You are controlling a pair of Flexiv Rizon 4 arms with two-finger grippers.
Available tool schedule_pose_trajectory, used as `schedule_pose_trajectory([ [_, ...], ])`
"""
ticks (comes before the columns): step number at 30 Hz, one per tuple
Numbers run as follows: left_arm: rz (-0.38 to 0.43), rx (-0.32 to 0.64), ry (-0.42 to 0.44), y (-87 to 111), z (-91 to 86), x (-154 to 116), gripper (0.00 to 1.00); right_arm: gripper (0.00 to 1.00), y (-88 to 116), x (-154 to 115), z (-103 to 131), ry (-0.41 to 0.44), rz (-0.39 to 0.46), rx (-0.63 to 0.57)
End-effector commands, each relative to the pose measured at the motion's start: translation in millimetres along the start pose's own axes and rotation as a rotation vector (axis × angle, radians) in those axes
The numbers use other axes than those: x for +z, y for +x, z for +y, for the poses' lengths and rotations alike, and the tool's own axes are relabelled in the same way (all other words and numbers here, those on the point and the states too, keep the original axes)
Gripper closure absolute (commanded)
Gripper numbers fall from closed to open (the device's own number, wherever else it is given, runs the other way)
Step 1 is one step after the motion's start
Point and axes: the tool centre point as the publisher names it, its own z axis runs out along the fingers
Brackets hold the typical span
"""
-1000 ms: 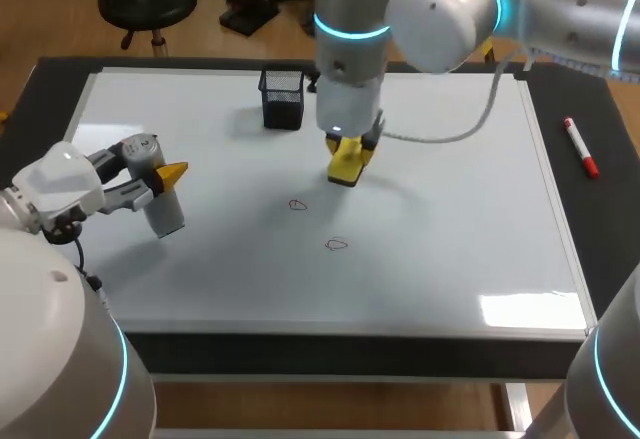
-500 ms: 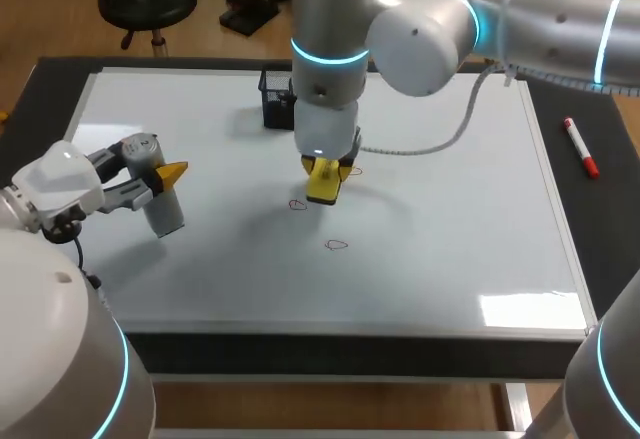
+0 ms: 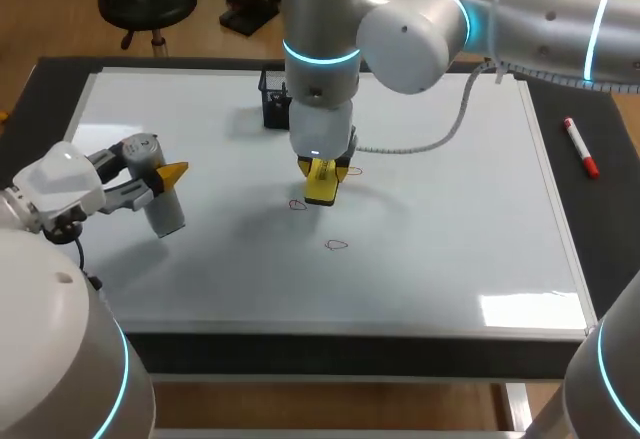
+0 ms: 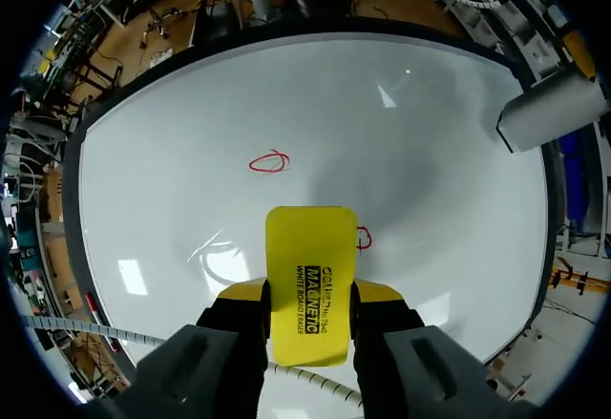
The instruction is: Pick up the inspection probe, press it on each red-marked spot on the whiteboard one by one, put down the probe, pick up the eraser, and wipe off all the red marks.
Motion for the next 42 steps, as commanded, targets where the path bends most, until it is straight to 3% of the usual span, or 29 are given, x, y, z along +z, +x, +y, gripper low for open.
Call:
schedule_pose_trajectory([
  [1, -0.003, 0.000, -0.003, 0.2, -1.7, 1.3, 1.00, 1.00, -0.2, -1.0, -0.9, 0.002, 0.005, -0.001],
  [19, -0.003, 0.000, -0.003, 0.2, -1.7, 1.3, 1.00, 1.00, -39.7, 21.4, 25.1, -0.014, 0.006, -0.096],
  [30, -0.003, 0.000, -0.003, 0.2, -1.7, 1.3, 1.00, 1.00, -64.2, 31.4, 26.9, -0.022, 0.004, -0.152],
  [42, -0.003, 0.000, -0.003, 0.2, -1.7, 1.3, 1.00, 1.00, -72.2, 41.0, 22.8, -0.035, 0.001, -0.181],
])
